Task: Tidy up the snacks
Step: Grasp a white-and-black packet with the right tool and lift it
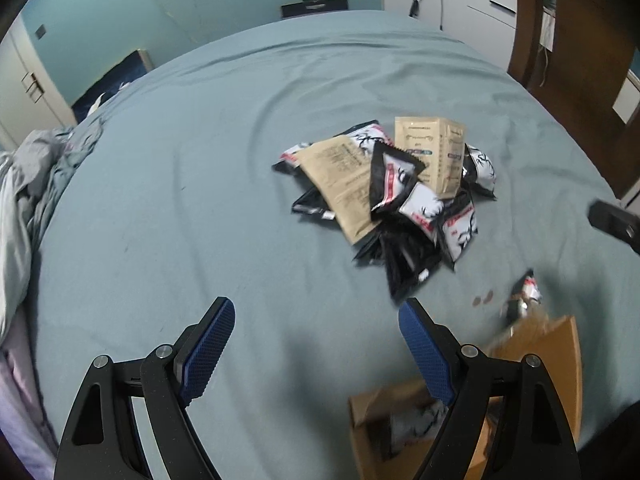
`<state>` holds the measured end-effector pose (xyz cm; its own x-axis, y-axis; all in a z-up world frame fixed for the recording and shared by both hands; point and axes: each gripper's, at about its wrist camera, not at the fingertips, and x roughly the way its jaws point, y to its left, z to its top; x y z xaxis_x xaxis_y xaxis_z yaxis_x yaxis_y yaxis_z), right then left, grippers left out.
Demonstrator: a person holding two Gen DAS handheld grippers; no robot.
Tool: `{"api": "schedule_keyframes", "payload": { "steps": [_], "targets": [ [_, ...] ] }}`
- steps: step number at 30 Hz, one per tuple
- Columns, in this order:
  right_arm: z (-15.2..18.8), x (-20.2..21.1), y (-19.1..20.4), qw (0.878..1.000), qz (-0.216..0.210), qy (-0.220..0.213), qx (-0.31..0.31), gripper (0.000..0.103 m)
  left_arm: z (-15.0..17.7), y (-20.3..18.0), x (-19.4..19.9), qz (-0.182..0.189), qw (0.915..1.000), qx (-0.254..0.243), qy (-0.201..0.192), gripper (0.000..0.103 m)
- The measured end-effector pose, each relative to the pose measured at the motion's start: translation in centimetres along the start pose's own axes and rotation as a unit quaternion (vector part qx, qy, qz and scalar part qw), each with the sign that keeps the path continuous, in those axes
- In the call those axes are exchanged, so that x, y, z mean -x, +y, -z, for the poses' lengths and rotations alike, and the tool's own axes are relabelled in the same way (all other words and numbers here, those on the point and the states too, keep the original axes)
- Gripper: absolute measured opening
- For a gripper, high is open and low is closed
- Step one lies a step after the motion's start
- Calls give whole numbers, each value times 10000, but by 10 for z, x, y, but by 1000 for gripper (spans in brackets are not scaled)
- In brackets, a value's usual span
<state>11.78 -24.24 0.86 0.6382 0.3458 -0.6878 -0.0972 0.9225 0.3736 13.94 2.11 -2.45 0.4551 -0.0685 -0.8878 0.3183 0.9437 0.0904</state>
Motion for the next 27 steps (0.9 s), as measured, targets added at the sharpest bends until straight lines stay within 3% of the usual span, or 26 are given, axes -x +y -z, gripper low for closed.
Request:
{"api": "schedule_keyframes", "payload": {
  "steps": [5,7,8,9,13,17,20,22,27],
  "targets": [
    [3,-14,-21,9968,3,626,-507,10,-17,-9,-23,272,9990,-131,316,85],
    [5,-31,-29,9926,155,895,-803,30,-21,-12,-32,263,9986,-134,432,85],
    [8,-40,-32,9899,131,1030,-962,48,-23,-12,-36,265,9985,-117,460,85],
    [10,-49,-35,9868,114,1179,-1100,59,-25,-13,-38,270,9984,-89,480,85],
    [16,-84,-30,9740,65,1949,-1157,60,-26,-10,-45,330,9977,23,589,85],
    [13,-107,-18,9715,294,2204,-818,60,-27,-14,-49,415,9971,-25,630,85],
    [7,-117,-16,9689,151,2311,-871,59,-29,-15,-53,418,9968,-38,678,85],
    [4,-118,-13,9705,189,2292,-721,33,-31,-18,-59,414,9965,-64,729,85],
    [0,-119,-14,9727,82,2184,-777,33,-37,-23,-73,489,9945,33,931,85]
  ]
}}
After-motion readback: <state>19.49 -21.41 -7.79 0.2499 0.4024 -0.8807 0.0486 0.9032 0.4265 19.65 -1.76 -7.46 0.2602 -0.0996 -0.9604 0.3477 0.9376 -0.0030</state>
